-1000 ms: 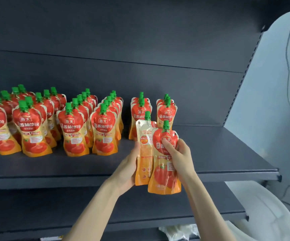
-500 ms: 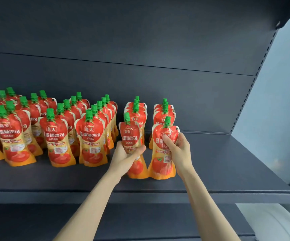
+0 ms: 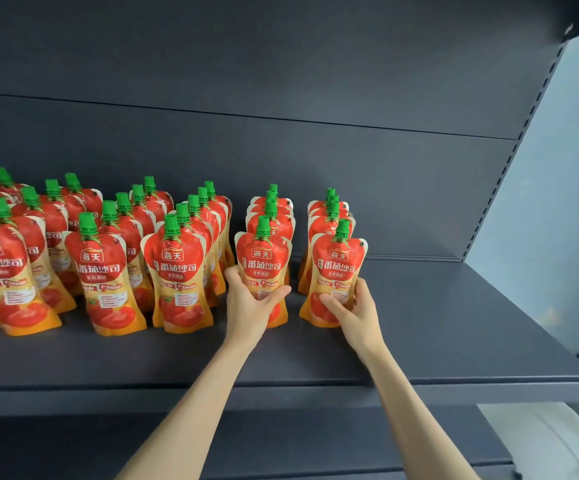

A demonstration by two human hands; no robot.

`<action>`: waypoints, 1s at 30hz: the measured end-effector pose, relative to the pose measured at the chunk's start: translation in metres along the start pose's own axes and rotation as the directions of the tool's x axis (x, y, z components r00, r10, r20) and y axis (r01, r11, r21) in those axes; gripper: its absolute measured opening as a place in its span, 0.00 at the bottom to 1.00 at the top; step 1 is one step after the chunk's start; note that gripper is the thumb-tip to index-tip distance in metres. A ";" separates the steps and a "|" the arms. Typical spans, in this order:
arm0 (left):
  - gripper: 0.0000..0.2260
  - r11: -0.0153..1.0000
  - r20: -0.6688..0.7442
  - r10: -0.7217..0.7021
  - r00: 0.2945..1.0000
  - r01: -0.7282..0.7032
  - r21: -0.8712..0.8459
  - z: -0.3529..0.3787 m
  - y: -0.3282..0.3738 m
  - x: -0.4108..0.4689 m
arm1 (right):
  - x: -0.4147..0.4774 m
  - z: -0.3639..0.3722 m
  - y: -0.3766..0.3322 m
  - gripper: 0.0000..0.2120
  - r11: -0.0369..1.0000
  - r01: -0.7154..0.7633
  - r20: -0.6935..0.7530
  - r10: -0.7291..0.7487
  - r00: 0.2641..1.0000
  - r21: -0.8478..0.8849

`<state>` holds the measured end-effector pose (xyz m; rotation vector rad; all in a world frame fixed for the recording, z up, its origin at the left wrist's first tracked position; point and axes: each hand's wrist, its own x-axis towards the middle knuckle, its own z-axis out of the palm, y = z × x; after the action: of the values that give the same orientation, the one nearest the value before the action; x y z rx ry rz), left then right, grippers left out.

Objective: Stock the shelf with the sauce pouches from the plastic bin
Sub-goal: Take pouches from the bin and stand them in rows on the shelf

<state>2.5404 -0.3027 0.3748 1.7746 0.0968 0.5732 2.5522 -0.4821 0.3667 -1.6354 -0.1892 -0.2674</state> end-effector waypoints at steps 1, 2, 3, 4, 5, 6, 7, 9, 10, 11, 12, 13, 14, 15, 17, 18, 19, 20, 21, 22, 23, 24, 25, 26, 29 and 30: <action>0.31 1.000 -0.027 0.009 1.000 -0.009 -0.006 0.001 0.000 0.000 | 0.000 0.000 0.001 0.18 1.000 0.004 -0.024 -0.004 1.000 -0.023; 0.31 1.000 -0.035 0.017 0.999 -0.017 -0.007 0.002 0.001 0.001 | 0.000 0.000 0.001 0.18 0.999 0.010 -0.045 -0.012 0.999 -0.045; 0.31 1.000 -0.029 0.022 0.999 -0.022 -0.003 0.003 0.001 0.002 | 0.001 0.000 0.001 0.18 0.998 0.017 -0.056 -0.021 0.998 -0.065; 0.31 1.000 -0.014 0.023 1.000 -0.023 0.009 0.004 0.001 0.003 | 0.002 0.000 0.001 0.17 0.996 0.022 -0.059 -0.027 0.998 -0.083; 0.32 0.999 0.007 0.020 1.000 -0.020 0.029 0.003 -0.001 0.002 | 0.002 -0.001 0.001 0.17 0.995 0.026 -0.055 -0.032 0.998 -0.098; 0.34 0.998 0.032 0.011 0.999 -0.013 0.054 0.002 -0.002 0.001 | 0.003 -0.001 0.002 0.17 0.994 0.027 -0.047 -0.032 0.998 -0.110; 0.35 0.997 0.056 -0.003 0.998 -0.001 0.082 -0.001 -0.005 -0.001 | 0.003 -0.001 0.003 0.17 0.993 0.025 -0.037 -0.029 0.999 -0.119; 0.36 0.990 0.086 -0.033 0.996 0.021 0.141 -0.008 -0.013 -0.004 | 0.003 -0.001 0.005 0.19 0.985 0.029 -0.027 -0.034 0.999 -0.167; 0.35 0.986 0.093 -0.044 0.995 0.028 0.165 -0.011 -0.016 -0.004 | 0.004 0.000 0.006 0.20 0.977 0.036 -0.028 -0.042 0.999 -0.210; 0.34 0.984 0.096 -0.054 0.994 0.037 0.177 -0.013 -0.018 -0.004 | 0.004 0.000 0.007 0.20 0.968 0.037 -0.028 -0.046 0.999 -0.246; 0.32 0.983 0.095 -0.066 0.993 0.049 0.177 -0.015 -0.019 -0.004 | 0.005 0.000 0.007 0.20 0.964 0.036 -0.028 -0.044 0.999 -0.264; 0.30 0.982 0.091 -0.076 0.993 0.059 0.178 -0.016 -0.019 -0.003 | 0.006 0.002 0.007 0.20 0.964 0.034 -0.030 -0.043 0.999 -0.264; 0.29 0.981 0.083 -0.079 0.993 0.063 0.186 -0.016 -0.018 -0.002 | 0.006 0.003 0.006 0.19 0.964 0.031 -0.039 -0.043 0.998 -0.265; 0.28 0.978 0.074 -0.077 0.994 0.061 0.200 -0.015 -0.018 -0.001 | 0.007 0.005 0.006 0.19 0.962 0.026 -0.056 -0.042 0.998 -0.271; 0.27 0.972 0.061 -0.071 0.996 0.056 0.227 -0.014 -0.016 0.003 | 0.009 0.007 0.006 0.21 0.957 -0.003 -0.097 -0.027 0.995 -0.290; 0.27 0.970 0.057 -0.066 0.996 0.051 0.236 -0.012 -0.015 0.004 | 0.011 0.008 0.006 0.22 0.953 -0.024 -0.116 -0.012 0.993 -0.303; 0.27 0.968 0.052 -0.062 0.997 0.047 0.247 -0.011 -0.015 0.005 | 0.012 0.009 0.006 0.24 0.946 -0.045 -0.132 0.003 0.991 -0.321; 0.27 0.965 0.046 -0.058 0.997 0.044 0.258 -0.010 -0.014 0.006 | 0.013 0.010 0.006 0.25 0.936 -0.062 -0.142 0.013 0.990 -0.347; 0.27 0.962 0.041 -0.056 0.998 0.043 0.268 -0.008 -0.014 0.007 | 0.014 0.010 0.007 0.25 0.923 -0.073 -0.147 0.018 0.989 -0.378; 0.27 0.960 0.038 -0.054 0.998 0.041 0.279 -0.007 -0.015 0.007 | 0.014 0.011 0.007 0.26 0.908 -0.080 -0.151 0.019 0.988 -0.410; 0.27 0.955 0.033 -0.053 0.998 0.041 0.293 -0.006 -0.015 0.007 | 0.014 0.011 0.007 0.26 0.894 -0.085 -0.157 0.017 0.988 -0.439; 0.28 0.949 0.025 -0.054 0.998 0.044 0.312 -0.005 -0.016 0.006 | 0.013 0.011 0.007 0.27 0.880 -0.082 -0.160 0.007 0.987 -0.467; 0.29 0.942 0.016 -0.057 0.998 0.049 0.333 -0.005 -0.016 0.006 | 0.013 0.011 0.008 0.27 0.864 -0.071 -0.158 -0.011 0.987 -0.499; 0.29 0.933 0.007 -0.058 0.998 0.052 0.356 -0.005 -0.016 0.006 | 0.012 0.011 0.008 0.27 0.845 -0.057 -0.153 -0.029 0.988 -0.532; 0.29 0.913 0.001 -0.053 0.999 0.048 0.405 -0.005 -0.017 0.005 | 0.012 0.011 0.007 0.27 0.798 -0.052 -0.144 -0.044 0.989 -0.600; 0.30 0.911 0.005 -0.054 0.999 0.047 0.410 -0.004 -0.017 0.005 | 0.012 0.011 0.007 0.28 0.791 -0.054 -0.144 -0.044 0.989 -0.609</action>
<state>2.5472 -0.2918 0.3613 2.1782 0.2679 0.5269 2.5660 -0.4717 0.3630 -2.2540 0.0295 -0.4849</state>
